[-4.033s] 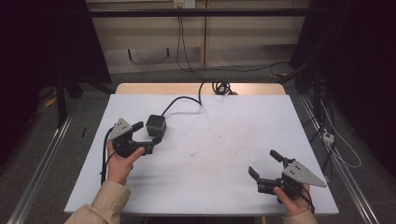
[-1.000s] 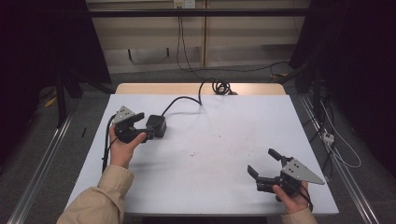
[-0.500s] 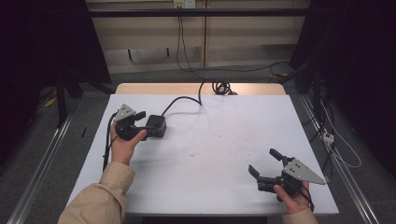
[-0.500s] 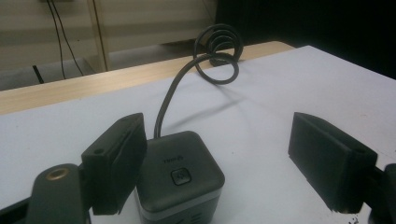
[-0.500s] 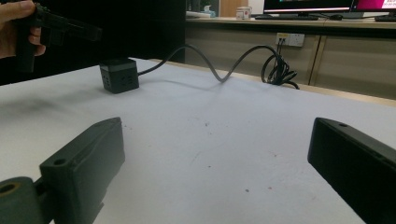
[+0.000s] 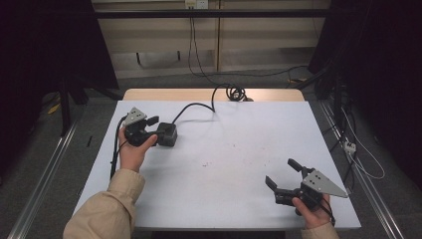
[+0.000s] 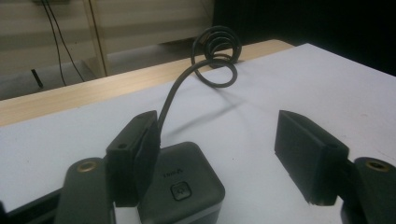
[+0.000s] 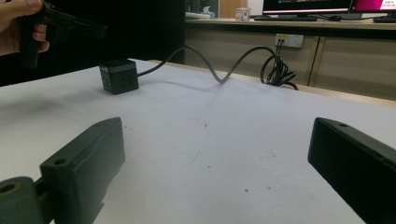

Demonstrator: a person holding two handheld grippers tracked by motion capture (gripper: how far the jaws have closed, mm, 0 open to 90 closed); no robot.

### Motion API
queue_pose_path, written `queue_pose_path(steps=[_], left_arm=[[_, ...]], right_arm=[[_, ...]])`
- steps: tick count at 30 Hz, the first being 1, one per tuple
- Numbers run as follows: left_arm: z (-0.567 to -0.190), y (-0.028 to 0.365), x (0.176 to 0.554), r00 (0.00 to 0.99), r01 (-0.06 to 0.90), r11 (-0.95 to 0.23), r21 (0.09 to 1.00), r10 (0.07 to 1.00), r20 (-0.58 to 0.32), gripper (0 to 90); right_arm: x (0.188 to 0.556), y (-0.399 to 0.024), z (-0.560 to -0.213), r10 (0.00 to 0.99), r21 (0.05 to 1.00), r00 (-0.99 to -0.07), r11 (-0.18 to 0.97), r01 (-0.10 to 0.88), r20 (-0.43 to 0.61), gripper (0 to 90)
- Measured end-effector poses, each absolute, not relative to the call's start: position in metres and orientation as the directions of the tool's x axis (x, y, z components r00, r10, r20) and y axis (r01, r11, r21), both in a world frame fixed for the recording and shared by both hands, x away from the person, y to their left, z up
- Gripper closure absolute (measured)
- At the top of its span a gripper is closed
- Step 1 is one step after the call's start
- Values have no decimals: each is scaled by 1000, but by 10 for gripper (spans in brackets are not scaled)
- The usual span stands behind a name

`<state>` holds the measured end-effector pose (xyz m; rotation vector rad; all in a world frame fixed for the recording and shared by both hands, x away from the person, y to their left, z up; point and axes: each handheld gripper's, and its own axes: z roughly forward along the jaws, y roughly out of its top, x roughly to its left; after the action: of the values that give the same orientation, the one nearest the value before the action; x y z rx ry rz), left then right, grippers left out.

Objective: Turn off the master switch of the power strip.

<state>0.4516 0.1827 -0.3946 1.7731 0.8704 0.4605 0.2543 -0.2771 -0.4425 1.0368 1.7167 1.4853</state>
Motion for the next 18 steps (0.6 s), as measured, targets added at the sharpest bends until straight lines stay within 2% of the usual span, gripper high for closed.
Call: queue_pose_path(steps=[13,18], left_arm=[[-396,182,460,657,356,-198,913,748,-95,403],[-396,181,463,658,366,-189,911,745,-109,461]], right_arm=[[254,-278,-442,873,987,-486,53,153,29,36],[254,-278,-442,873,987,-486,54,153,28,36]])
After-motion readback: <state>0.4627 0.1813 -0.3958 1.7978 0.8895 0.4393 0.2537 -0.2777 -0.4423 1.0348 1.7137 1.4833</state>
